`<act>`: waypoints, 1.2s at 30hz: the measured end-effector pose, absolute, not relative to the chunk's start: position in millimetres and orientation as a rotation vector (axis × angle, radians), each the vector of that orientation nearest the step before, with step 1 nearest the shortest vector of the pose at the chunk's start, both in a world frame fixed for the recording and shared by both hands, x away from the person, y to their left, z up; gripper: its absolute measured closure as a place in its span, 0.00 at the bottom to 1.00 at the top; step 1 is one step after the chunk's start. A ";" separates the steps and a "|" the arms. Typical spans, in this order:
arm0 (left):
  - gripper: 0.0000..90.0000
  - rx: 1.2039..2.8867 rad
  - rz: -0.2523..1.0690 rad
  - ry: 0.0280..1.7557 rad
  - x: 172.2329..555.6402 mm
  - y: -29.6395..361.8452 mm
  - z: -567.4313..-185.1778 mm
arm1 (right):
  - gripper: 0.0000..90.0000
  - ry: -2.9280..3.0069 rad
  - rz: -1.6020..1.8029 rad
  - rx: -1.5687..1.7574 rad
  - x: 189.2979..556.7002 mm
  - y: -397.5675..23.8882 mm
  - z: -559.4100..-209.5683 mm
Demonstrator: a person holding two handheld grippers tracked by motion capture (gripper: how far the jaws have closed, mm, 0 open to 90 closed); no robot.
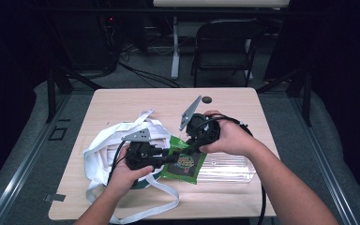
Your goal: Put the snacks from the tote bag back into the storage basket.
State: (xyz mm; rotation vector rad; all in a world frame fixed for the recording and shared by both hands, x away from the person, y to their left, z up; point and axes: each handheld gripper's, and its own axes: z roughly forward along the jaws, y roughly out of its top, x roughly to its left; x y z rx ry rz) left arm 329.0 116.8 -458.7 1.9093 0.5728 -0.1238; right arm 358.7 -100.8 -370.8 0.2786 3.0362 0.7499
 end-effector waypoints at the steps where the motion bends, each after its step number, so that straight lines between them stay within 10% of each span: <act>1: 0.75 1.909 -0.124 0.574 329.1 116.8 -458.8 | 0.83 3.037 0.748 0.281 358.6 -100.8 -370.7; 36: 0.61 1.896 -0.114 0.635 334.1 122.0 -461.8 | 0.83 3.005 0.683 0.282 358.4 -106.2 -363.6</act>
